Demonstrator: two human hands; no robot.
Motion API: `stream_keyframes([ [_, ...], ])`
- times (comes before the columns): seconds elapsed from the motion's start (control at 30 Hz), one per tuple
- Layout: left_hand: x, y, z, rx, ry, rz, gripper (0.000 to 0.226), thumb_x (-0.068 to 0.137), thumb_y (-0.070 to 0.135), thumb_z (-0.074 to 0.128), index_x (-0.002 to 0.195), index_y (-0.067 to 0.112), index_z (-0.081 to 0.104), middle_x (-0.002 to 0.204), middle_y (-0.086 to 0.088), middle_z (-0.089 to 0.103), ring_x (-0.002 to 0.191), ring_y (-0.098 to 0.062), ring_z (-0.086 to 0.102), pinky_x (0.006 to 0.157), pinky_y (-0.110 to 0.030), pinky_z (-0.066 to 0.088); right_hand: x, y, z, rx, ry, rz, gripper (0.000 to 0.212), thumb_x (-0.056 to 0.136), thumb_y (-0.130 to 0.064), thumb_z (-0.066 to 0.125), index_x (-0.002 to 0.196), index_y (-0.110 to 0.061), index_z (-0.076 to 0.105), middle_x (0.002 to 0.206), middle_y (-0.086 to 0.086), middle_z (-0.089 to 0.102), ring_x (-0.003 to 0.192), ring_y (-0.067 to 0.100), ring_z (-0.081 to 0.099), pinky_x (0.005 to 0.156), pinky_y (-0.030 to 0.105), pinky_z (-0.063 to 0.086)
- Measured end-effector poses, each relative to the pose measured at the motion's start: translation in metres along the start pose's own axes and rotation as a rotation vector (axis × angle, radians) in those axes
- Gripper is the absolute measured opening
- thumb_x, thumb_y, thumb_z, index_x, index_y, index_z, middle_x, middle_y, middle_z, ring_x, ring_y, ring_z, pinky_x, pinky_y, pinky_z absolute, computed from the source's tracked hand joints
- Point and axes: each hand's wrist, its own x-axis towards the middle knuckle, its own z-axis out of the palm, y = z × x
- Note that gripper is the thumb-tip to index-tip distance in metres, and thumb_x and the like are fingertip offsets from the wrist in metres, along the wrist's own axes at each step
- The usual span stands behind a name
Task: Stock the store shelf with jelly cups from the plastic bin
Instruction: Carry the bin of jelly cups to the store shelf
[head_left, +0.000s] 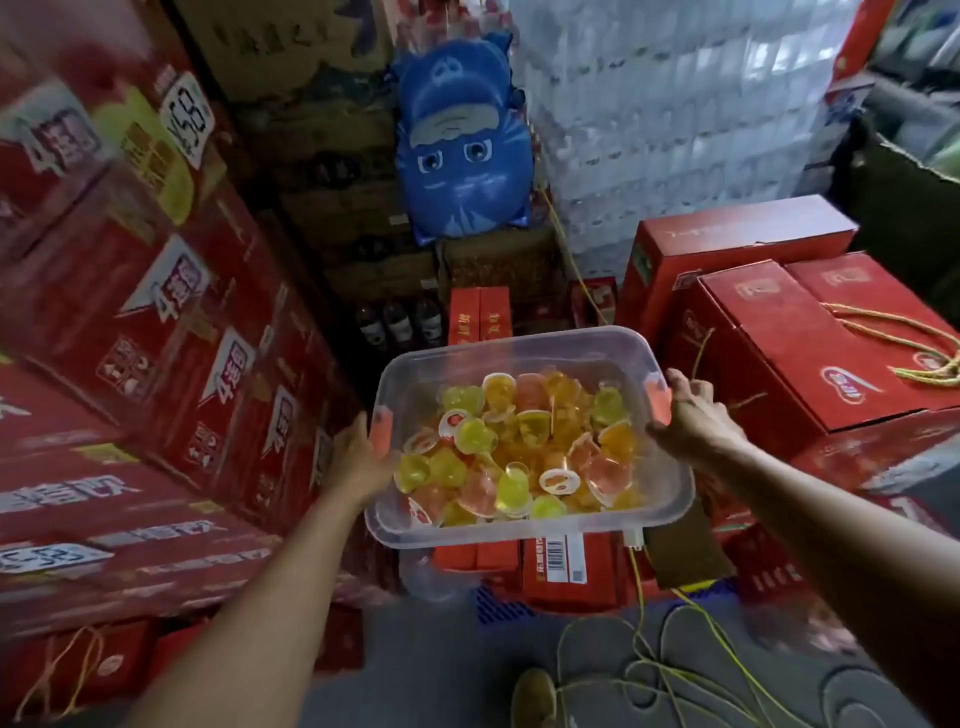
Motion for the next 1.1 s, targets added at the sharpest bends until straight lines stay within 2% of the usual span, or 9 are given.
stream_keyframes([
  [0.1, 0.031, -0.005, 0.008, -0.104, -0.012, -0.105, 0.087, 0.091, 0.043, 0.058, 0.156, 0.011, 0.009, 0.151, -0.023, 0.036, 0.133, -0.039, 0.044, 0.109, -0.046, 0.038, 0.017, 0.001, 0.006, 0.126, 0.001, 0.15, 0.078, 0.092, -0.043, 0.054, 0.152, -0.017, 0.011, 0.144, 0.019, 0.036, 0.126, 0.041, 0.046, 0.099, 0.046, 0.039],
  [0.2, 0.048, -0.004, 0.01, -0.149, -0.006, -0.165, 0.075, 0.087, 0.043, 0.065, 0.145, 0.006, 0.037, 0.138, -0.021, 0.052, 0.123, -0.038, 0.053, 0.1, -0.043, 0.045, 0.026, 0.006, 0.013, 0.146, 0.012, 0.255, 0.072, 0.088, -0.045, 0.057, 0.148, -0.019, 0.026, 0.139, 0.014, 0.05, 0.125, 0.034, 0.05, 0.099, 0.042, 0.038],
  [0.27, 0.053, -0.003, 0.008, -0.217, 0.037, -0.205, 0.046, 0.082, 0.044, 0.07, 0.108, 0.007, 0.063, 0.112, -0.02, 0.066, 0.105, -0.037, 0.064, 0.087, -0.039, 0.051, 0.029, 0.007, 0.014, 0.118, 0.07, 0.29, 0.062, 0.083, -0.051, 0.06, 0.135, -0.023, 0.044, 0.125, 0.01, 0.061, 0.118, 0.032, 0.056, 0.095, 0.04, 0.038],
  [0.3, 0.059, -0.007, 0.01, -0.273, 0.039, -0.223, 0.038, 0.075, 0.05, 0.071, 0.089, 0.015, 0.066, 0.098, -0.016, 0.07, 0.093, -0.034, 0.068, 0.081, -0.039, 0.054, 0.031, 0.008, 0.014, 0.137, 0.083, 0.309, 0.053, 0.08, -0.05, 0.063, 0.124, -0.022, 0.052, 0.115, 0.009, 0.065, 0.111, 0.032, 0.059, 0.092, 0.039, 0.04],
  [0.37, 0.068, -0.017, 0.016, -0.331, 0.029, -0.252, 0.043, 0.062, 0.065, 0.064, 0.076, 0.024, 0.066, 0.084, -0.009, 0.072, 0.079, -0.03, 0.071, 0.072, -0.045, 0.059, 0.035, 0.007, 0.017, 0.251, 0.086, 0.327, 0.037, 0.077, -0.046, 0.068, 0.1, -0.017, 0.061, 0.096, 0.009, 0.069, 0.094, 0.032, 0.064, 0.084, 0.039, 0.048],
  [0.57, 0.057, 0.0, 0.013, -0.427, 0.027, -0.285, 0.042, 0.084, 0.058, 0.06, 0.09, 0.017, 0.063, 0.092, -0.014, 0.064, 0.088, -0.035, 0.065, 0.08, -0.051, 0.058, 0.044, 0.002, 0.028, 0.564, 0.097, 0.375, 0.027, 0.083, -0.03, 0.069, 0.093, -0.005, 0.063, 0.086, 0.015, 0.063, 0.075, 0.03, 0.059, 0.065, 0.034, 0.045],
  [0.77, 0.033, 0.001, 0.011, -0.488, -0.007, -0.324, 0.047, 0.085, 0.061, 0.06, 0.1, 0.016, 0.056, 0.09, -0.009, 0.055, 0.086, -0.032, 0.058, 0.086, -0.053, 0.055, 0.021, 0.027, 0.029, 0.6, 0.066, 0.397, 0.033, 0.08, -0.035, 0.072, 0.087, -0.003, 0.066, 0.075, 0.01, 0.06, 0.069, 0.027, 0.058, 0.062, 0.032, 0.044],
  [0.9, -0.007, 0.014, 0.02, -0.488, -0.047, -0.3, 0.05, 0.089, 0.05, 0.064, 0.115, 0.008, 0.06, 0.097, -0.009, 0.053, 0.081, -0.028, 0.053, 0.081, -0.045, 0.056, -0.02, 0.062, 0.032, 0.616, 0.076, 0.448, 0.038, 0.079, -0.039, 0.073, 0.083, -0.002, 0.066, 0.077, 0.014, 0.063, 0.072, 0.031, 0.063, 0.061, 0.033, 0.047],
  [1.1, -0.087, 0.03, 0.058, -0.417, -0.114, -0.195, 0.048, 0.087, 0.047, 0.068, 0.112, 0.007, 0.064, 0.083, -0.005, 0.057, 0.075, -0.025, 0.055, 0.077, -0.048, 0.059, -0.115, 0.154, 0.046, 0.679, 0.124, 0.592, 0.037, 0.077, -0.036, 0.075, 0.082, 0.0, 0.068, 0.076, 0.015, 0.064, 0.072, 0.032, 0.064, 0.065, 0.038, 0.051],
])
